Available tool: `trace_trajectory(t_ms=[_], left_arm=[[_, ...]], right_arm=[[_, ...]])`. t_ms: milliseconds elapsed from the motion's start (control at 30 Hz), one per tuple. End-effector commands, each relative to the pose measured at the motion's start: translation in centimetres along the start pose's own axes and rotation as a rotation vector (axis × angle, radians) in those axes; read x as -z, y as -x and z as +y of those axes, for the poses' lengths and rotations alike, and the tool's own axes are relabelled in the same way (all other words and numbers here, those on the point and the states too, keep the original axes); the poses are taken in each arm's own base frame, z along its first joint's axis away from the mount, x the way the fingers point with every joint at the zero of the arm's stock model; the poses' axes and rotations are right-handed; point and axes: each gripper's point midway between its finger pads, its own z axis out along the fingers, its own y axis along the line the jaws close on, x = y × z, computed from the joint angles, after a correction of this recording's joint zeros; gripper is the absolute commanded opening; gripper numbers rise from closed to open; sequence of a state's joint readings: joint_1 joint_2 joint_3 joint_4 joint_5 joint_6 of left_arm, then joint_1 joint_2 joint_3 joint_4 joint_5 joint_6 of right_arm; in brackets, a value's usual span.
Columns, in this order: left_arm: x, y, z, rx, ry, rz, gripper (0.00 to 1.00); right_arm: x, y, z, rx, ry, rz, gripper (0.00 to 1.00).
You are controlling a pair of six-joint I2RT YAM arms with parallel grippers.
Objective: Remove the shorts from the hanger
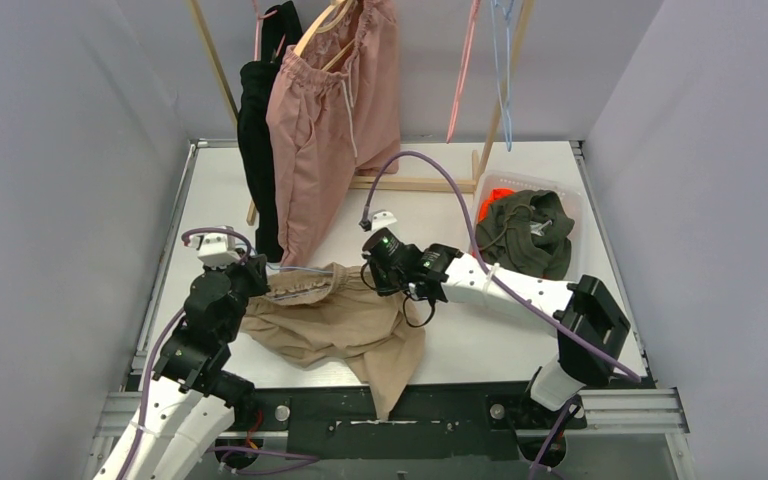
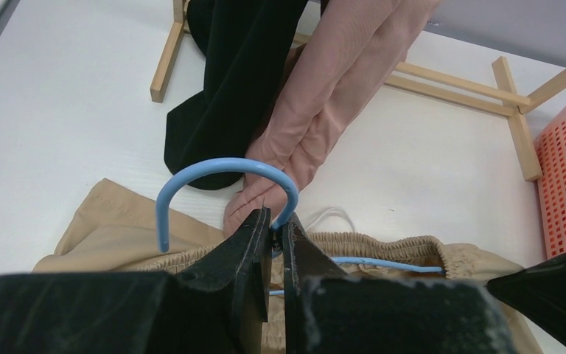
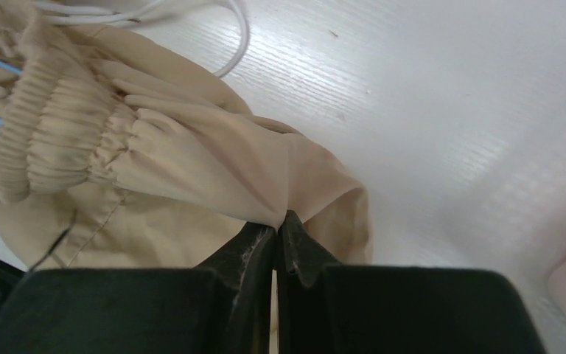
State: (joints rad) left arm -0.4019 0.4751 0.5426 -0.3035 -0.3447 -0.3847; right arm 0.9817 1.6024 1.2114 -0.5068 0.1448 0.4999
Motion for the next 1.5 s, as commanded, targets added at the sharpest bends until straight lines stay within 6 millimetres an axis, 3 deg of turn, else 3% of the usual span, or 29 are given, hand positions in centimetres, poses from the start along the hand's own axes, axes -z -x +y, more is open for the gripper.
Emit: trace_trajectory(t_ms=[0, 133, 267, 400, 500, 667, 833, 967, 1067, 1167, 1300, 1467], left_arm=[[0.4, 3.2, -0.5, 0.042, -0.002, -0.099, 0.00], [0.6, 3.5, 0.2, 0.049, 0.035, -0.113, 0.00], [0.7, 3.9, 0.3, 0.058, 0.040, -0.124, 0.00], [0.9, 4.2, 0.2, 0.068, 0.034, -0.134, 0.00], [1.2, 4.6, 0.5, 0.082, 0.049, -0.149, 0.00], [1.5, 5.0, 1.0, 0.093, 0.071, -0.164, 0.00], [1.3, 4.8, 0.9, 0.091, 0.065, -0.162, 0.00], [1.2, 4.7, 0.5, 0.086, 0.045, -0.159, 0.00], [1.2, 4.7, 0.3, 0.083, 0.030, -0.158, 0.00], [1.1, 4.5, -0.1, 0.077, 0.009, -0.150, 0.00], [1.1, 4.3, -0.6, 0.070, -0.024, -0.144, 0.00], [1.1, 4.0, -2.0, 0.054, -0.102, -0.132, 0.00]], right_arm=[[2.0, 2.0, -4.6, -0.117, -0.187, -0.079, 0.00], [4.5, 3.3, -8.6, -0.265, -0.335, -0.203, 0.00], [5.9, 3.5, -9.1, -0.301, -0.308, -0.275, 0.00], [4.2, 2.0, -9.5, -0.258, -0.331, -0.199, 0.00], [2.6, 0.5, -11.5, -0.275, -0.428, -0.118, 0.00], [1.1, 0.4, -12.1, -0.300, -0.436, -0.110, 0.00], [0.2, 0.7, -10.0, -0.230, -0.316, -0.087, 0.00], [-0.6, 0.9, -4.6, -0.065, -0.083, -0.085, 0.03], [0.2, 2.0, -2.2, 0.019, -0.043, -0.136, 0.06], [0.7, 2.6, -1.6, 0.035, -0.035, -0.165, 0.11], [1.7, 2.9, -2.3, 0.008, -0.057, -0.211, 0.26], [4.7, 4.3, -2.7, -0.041, -0.025, -0.324, 0.33]])
